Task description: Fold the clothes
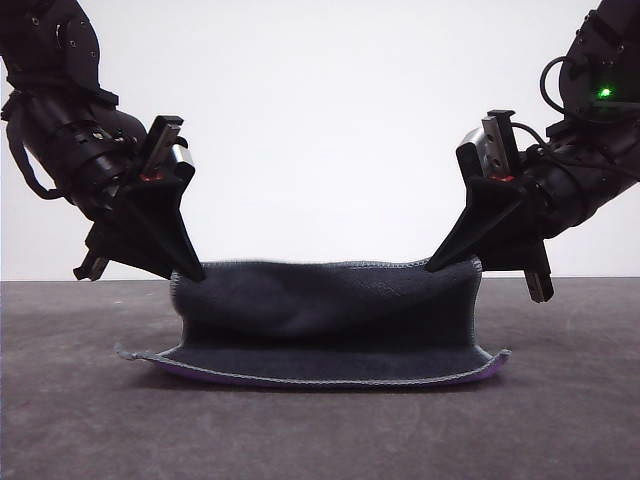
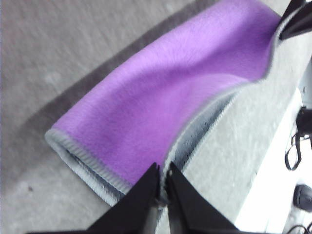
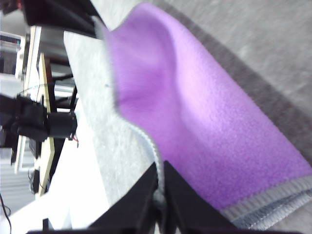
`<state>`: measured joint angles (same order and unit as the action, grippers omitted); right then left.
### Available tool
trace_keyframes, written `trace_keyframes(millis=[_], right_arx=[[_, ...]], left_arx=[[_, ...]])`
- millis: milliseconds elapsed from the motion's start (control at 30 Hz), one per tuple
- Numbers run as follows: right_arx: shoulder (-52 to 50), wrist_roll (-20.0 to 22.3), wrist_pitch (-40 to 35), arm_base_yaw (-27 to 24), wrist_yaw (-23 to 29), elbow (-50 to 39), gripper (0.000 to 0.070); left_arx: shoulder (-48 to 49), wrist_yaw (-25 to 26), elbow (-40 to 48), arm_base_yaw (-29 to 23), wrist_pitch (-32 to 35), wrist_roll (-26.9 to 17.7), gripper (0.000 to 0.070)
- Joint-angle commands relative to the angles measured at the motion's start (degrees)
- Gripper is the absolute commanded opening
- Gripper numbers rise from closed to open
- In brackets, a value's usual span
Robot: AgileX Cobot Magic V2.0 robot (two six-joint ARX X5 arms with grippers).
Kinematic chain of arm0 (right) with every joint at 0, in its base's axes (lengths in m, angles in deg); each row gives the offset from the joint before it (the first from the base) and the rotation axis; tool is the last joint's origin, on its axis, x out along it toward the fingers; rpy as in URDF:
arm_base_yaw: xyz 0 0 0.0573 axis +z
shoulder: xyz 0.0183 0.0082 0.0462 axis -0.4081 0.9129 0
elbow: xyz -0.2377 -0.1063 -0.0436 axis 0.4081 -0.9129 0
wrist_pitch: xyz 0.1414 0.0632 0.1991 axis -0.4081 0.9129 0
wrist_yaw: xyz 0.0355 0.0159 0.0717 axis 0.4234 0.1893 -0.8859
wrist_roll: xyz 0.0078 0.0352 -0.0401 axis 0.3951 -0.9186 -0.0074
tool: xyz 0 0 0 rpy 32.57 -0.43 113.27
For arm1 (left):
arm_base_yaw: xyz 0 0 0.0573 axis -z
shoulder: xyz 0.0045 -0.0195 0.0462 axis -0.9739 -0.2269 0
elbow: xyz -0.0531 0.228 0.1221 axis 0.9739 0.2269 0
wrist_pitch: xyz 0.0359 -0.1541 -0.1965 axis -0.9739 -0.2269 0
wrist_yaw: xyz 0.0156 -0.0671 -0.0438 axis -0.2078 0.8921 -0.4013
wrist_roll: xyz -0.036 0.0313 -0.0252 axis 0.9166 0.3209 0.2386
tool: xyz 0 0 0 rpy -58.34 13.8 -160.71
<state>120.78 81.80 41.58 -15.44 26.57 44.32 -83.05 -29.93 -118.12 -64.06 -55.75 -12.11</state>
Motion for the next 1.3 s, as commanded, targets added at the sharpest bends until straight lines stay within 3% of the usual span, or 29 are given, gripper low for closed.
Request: trace_keyframes(millis=[0, 233, 300, 367, 433, 733, 933, 1067, 1267], right_arx=[[0.8, 2.7, 0.6, 0.3, -0.2, 0.9, 0.0005], [0.8, 4.5, 2.4, 0.3, -0.2, 0.9, 0.0014], [0.8, 4.7, 2.7, 0.3, -0.3, 0.9, 0.0105], [0.8, 5.0, 3.0, 0.3, -0.3, 0.9, 0.0266], [0.8, 5.7, 3.4, 0.3, -0.3, 0.9, 0.0361], [-0.3, 6.5, 4.5, 0.2, -0.8, 0.9, 0.0374], [-7.5, 6.3, 4.8, 0.1, 0.3, 0.9, 0.0373], [-14.6, 2.4, 4.5, 0.1, 8.1, 0.9, 0.0373], [-27.1, -6.8, 4.1, 0.1, 25.4, 0.9, 0.0372]], left_arx=[[-0.7, 0.3, -1.1, 0.4, -0.9, -2.6, 0.0011], [-0.7, 0.3, -1.1, 0.7, -2.5, -3.1, 0.0053], [-0.7, 0.3, -1.1, 0.7, -3.0, -3.2, 0.0150], [-0.7, 0.3, -1.1, 0.7, -3.4, -3.2, 0.0297], [-0.7, 0.6, -1.1, 0.7, -3.7, -3.4, 0.0387], [-0.1, 2.6, -1.1, 0.4, -3.9, -3.0, 0.0394], [5.0, 2.5, -1.1, -0.7, -3.1, -1.7, 0.0391], [10.7, -1.8, -1.1, -1.3, -1.9, 1.1, 0.0390], [20.7, -17.2, -1.1, -1.4, 0.1, 7.2, 0.0389]])
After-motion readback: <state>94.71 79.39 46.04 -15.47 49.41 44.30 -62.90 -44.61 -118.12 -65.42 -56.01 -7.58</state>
